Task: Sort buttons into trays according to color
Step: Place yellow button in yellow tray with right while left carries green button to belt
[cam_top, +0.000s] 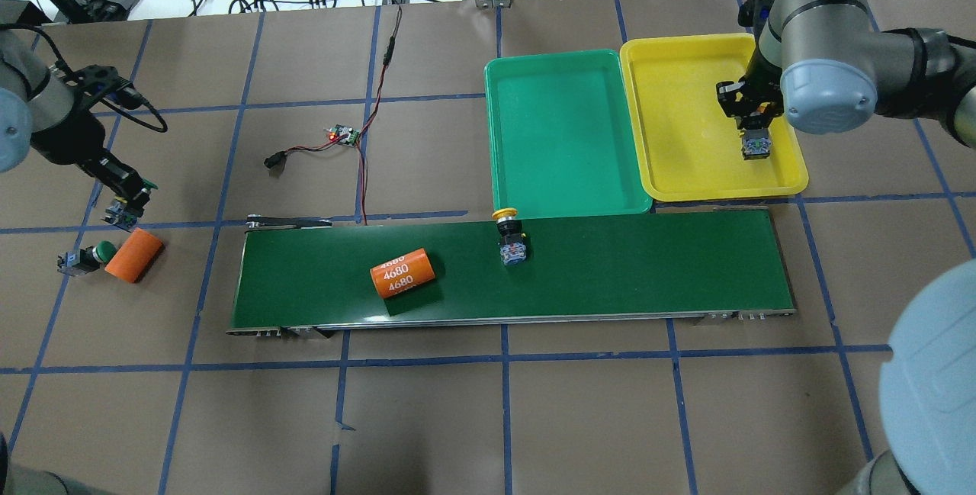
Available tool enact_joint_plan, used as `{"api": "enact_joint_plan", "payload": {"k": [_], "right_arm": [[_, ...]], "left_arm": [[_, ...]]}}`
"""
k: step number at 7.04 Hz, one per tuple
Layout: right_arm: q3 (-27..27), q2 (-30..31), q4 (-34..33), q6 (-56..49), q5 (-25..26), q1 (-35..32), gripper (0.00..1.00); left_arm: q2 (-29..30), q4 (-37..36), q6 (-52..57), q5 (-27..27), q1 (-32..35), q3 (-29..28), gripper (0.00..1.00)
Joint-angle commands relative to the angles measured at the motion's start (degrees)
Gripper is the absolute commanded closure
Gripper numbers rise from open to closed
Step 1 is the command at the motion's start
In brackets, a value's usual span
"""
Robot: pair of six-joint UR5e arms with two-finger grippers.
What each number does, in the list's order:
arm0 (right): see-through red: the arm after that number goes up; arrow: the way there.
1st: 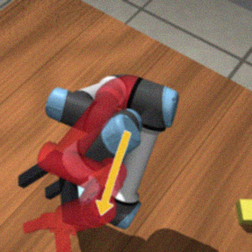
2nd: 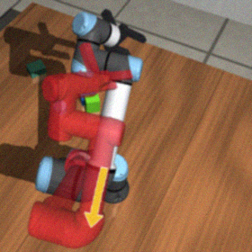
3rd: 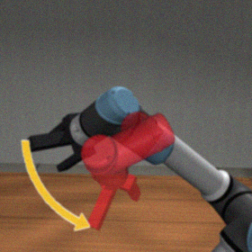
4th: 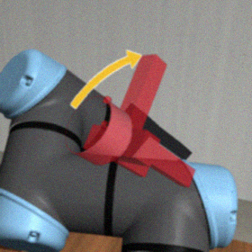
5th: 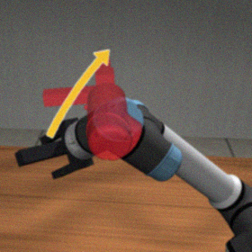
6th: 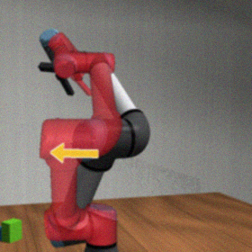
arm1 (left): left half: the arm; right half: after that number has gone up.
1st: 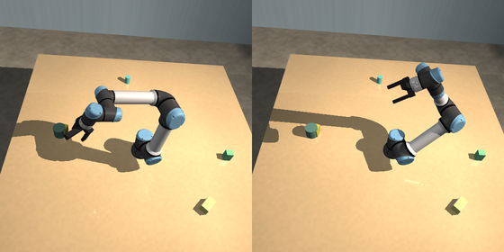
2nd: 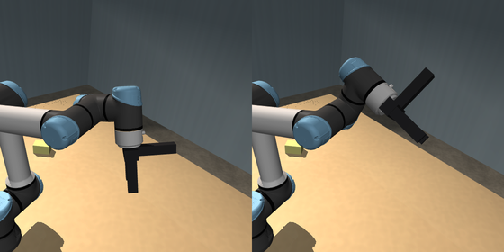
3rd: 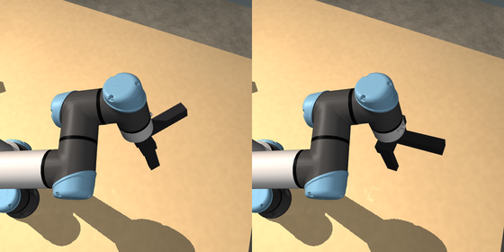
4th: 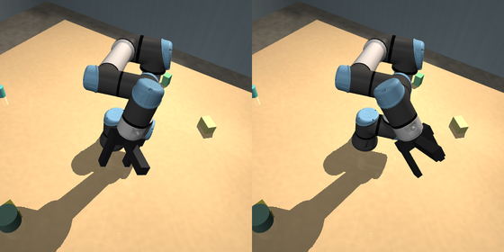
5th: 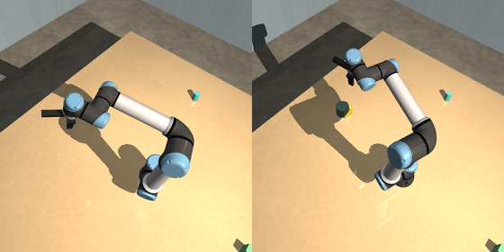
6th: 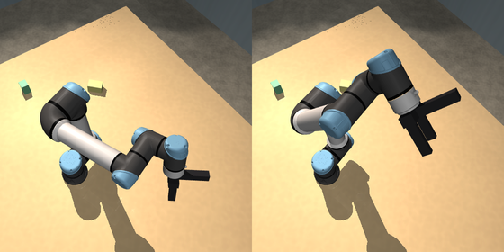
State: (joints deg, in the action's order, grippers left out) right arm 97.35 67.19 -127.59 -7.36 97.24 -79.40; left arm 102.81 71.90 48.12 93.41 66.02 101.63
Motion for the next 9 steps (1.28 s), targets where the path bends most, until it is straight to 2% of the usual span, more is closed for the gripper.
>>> {"api": "enact_joint_plan", "payload": {"k": [1,2,3,4,5,6,7,8,9], "right_arm": [[-0.1,-1.8,-4.2,-0.5,-0.1,0.2,0.89],[-0.1,-2.1,-4.9,-0.5,-0.2,0.3,0.70],[0.4,-2.5,-8.5,-0.4,-0.2,0.3,0.27],[0.6,-2.9,-9.2,-0.6,-0.2,0.2,0.05],[0.7,-2.8,-9.2,-0.4,-0.2,0.2,0.00],[0.8,-2.7,-8.6,-0.3,-0.1,0.2,0.00],[1.0,-2.2,-8.4,-0.3,-0.1,0.0,0.00],[1.4,-2.0,-7.9,-0.2,-4.8,0.0,0.00],[2.1,-0.3,-6.6,-0.2,-6.4,-0.1,0.00]], "left_arm": [[-6.4,0.1,-23.4,-2.9,9.4,9.4,1.00],[-8.2,0.1,-32.2,-3.0,14.5,11.3,1.00],[-8.8,0.0,-41.3,-3.9,18.8,12.4,1.00],[-7.4,-1.4,-49.3,-4.0,21.1,12.7,1.00],[-6.3,-2.8,-50.6,-4.3,21.3,12.8,1.00],[-5.9,-3.2,-50.6,-4.3,21.3,12.9,1.00],[-4.9,-4.6,-49.8,-4.0,21.3,12.3,0.54],[-4.2,-8.7,-49.9,-4.0,21.3,12.2,0.30],[-3.8,-9.1,-49.4,-4.0,21.3,12.2,0.00]]}}
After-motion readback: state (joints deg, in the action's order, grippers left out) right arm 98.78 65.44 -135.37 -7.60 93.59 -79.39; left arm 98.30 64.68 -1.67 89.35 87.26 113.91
